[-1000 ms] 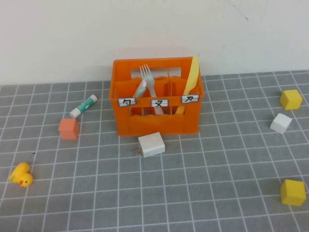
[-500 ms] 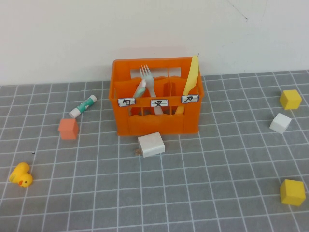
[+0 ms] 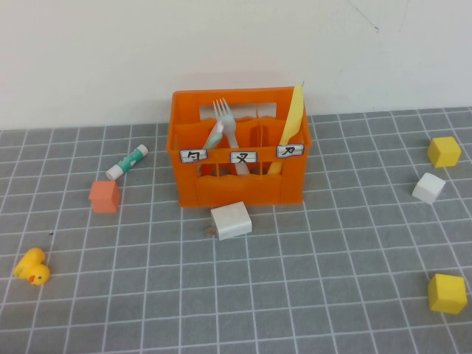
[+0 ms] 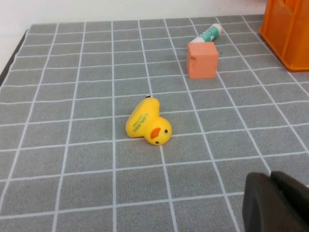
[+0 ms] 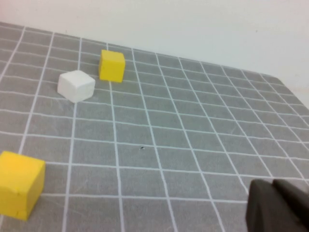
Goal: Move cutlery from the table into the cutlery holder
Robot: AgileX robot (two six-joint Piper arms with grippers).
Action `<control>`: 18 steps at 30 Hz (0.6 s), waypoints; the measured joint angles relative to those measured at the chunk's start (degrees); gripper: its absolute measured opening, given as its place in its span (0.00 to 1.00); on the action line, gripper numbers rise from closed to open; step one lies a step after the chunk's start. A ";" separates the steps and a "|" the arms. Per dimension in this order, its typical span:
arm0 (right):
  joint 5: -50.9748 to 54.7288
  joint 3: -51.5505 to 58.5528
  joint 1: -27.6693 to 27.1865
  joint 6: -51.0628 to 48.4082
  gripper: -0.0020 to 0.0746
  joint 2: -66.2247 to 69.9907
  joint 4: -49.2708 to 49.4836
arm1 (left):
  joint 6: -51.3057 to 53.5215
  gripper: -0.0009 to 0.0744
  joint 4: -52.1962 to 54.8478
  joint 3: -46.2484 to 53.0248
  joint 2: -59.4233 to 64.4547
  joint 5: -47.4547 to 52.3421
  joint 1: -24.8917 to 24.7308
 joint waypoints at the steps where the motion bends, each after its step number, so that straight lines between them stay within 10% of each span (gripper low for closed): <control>1: -0.13 0.10 0.00 0.00 0.02 0.00 0.00 | 0.00 0.01 0.00 0.00 0.00 0.00 0.00; 9: -1.16 0.10 -1.54 -0.38 0.02 0.00 0.80 | 0.00 0.01 -0.09 0.00 0.00 0.00 0.00; 18: 0.90 0.10 -5.28 -22.62 0.02 0.00 20.20 | 0.00 0.01 -0.21 0.00 0.00 0.00 0.00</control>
